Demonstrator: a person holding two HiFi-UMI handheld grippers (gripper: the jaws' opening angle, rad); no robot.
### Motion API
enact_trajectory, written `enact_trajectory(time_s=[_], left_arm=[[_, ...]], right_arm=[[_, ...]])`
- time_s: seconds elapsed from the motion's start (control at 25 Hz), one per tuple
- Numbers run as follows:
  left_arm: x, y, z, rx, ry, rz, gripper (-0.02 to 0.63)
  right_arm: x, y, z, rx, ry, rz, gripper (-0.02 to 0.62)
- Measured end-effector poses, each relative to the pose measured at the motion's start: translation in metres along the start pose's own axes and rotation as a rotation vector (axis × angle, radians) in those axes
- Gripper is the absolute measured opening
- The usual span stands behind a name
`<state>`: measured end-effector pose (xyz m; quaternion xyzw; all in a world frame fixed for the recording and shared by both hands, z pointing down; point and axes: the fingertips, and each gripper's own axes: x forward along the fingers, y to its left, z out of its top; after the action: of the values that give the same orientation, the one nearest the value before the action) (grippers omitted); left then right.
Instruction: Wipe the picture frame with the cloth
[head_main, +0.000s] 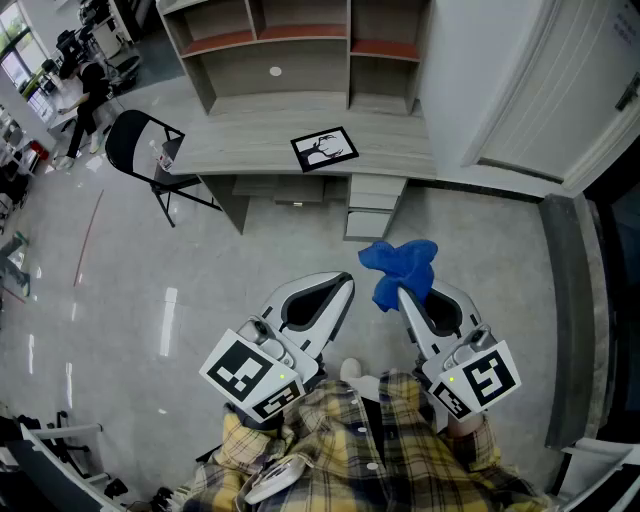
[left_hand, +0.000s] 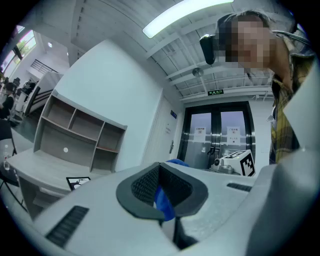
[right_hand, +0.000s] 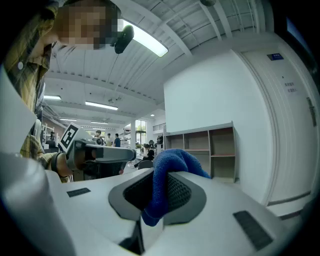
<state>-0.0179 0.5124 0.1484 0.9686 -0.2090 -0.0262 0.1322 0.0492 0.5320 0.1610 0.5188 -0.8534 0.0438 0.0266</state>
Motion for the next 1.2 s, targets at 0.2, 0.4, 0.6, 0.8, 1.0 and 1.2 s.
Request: enact_trajectory(time_s=[0.2, 0.4, 0.6, 0.8, 1.0, 1.2], left_arm=[[0.003, 0.003, -0.003, 0.004, 0.004, 0.005, 0.005], [0.009, 0.004, -0.009, 0.006, 0.006, 0.016, 0.005], [0.015, 0.001, -0.013, 0.000, 0.002, 0.032, 0.005], [0.019, 0.004, -0.021, -0.012, 0.012, 0.052, 0.005], [0.024, 0.023, -0.024, -0.028, 0.021, 0.068, 0.005], [0.034, 0.066, -0.020, -0.034, 0.027, 0.066, 0.005]], right_arm=[[-0.002, -0.004, -0.002, -0.001, -0.009, -0.013, 0.054], [-0.006, -0.010, -0.008, 0.005, -0.012, -0.017, 0.054], [-0.013, -0.017, -0.013, 0.014, -0.012, -0.009, 0.054], [-0.013, -0.022, -0.021, 0.038, 0.006, 0.005, 0.054], [0.007, -0.028, -0.031, 0.059, 0.043, 0.032, 0.054], [0.051, -0.036, -0.033, 0.048, 0.060, 0.048, 0.053]])
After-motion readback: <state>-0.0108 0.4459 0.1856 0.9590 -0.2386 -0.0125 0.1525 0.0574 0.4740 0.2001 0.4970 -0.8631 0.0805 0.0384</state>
